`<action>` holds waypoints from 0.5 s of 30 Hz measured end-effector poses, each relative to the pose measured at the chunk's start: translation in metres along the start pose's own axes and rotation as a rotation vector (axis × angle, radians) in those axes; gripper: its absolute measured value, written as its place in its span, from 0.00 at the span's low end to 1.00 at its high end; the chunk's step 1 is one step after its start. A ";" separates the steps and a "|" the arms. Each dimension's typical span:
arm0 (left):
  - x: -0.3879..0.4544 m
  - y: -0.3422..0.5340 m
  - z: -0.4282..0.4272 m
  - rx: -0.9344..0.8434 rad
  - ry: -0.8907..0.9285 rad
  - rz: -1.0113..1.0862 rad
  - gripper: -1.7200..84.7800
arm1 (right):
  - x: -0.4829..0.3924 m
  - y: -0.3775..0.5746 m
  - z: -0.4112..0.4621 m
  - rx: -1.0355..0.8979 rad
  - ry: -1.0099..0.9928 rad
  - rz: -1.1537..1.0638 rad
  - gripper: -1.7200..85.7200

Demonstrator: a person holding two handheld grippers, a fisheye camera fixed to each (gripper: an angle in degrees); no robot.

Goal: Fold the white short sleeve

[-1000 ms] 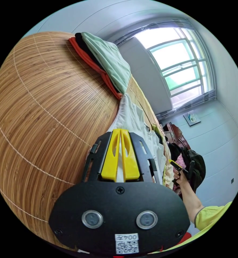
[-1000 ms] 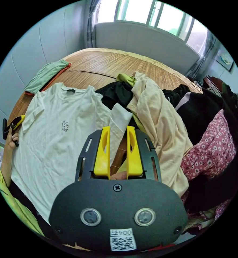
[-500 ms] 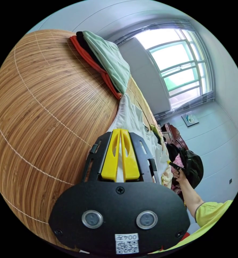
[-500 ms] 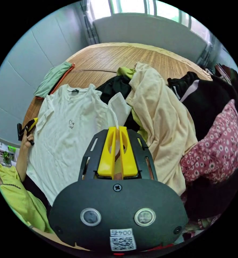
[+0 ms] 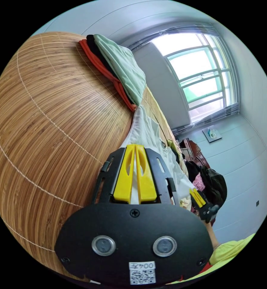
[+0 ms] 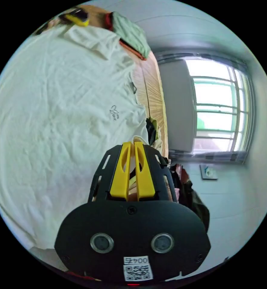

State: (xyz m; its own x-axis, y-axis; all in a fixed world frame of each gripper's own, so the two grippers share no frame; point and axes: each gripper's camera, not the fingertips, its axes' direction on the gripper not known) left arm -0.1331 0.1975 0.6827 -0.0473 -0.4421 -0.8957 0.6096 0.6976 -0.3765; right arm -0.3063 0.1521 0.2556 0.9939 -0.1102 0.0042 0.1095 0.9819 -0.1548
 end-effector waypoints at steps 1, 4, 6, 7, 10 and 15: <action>0.000 0.000 0.000 0.000 0.002 -0.001 0.02 | -0.022 -0.010 0.001 -0.002 0.023 -0.062 0.06; -0.002 -0.001 0.000 -0.001 0.007 -0.005 0.02 | -0.042 -0.021 0.003 -0.012 -0.023 -0.074 0.09; -0.002 -0.001 0.000 -0.002 0.009 -0.006 0.02 | -0.033 -0.020 0.002 -0.024 -0.091 0.007 0.11; -0.002 -0.001 0.000 -0.003 0.007 -0.006 0.02 | -0.025 -0.015 0.001 -0.022 -0.138 0.066 0.12; -0.003 -0.001 0.000 -0.005 0.008 -0.006 0.02 | -0.004 0.006 -0.004 0.018 -0.310 0.222 0.14; -0.005 -0.002 -0.001 -0.003 0.021 -0.013 0.02 | 0.038 0.050 -0.018 0.143 -0.508 0.530 0.11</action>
State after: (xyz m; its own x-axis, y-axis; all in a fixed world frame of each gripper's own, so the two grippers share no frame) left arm -0.1343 0.1989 0.6879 -0.0715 -0.4394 -0.8954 0.6063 0.6937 -0.3888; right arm -0.2638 0.1942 0.2301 0.7939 0.4339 0.4259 -0.4192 0.8980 -0.1335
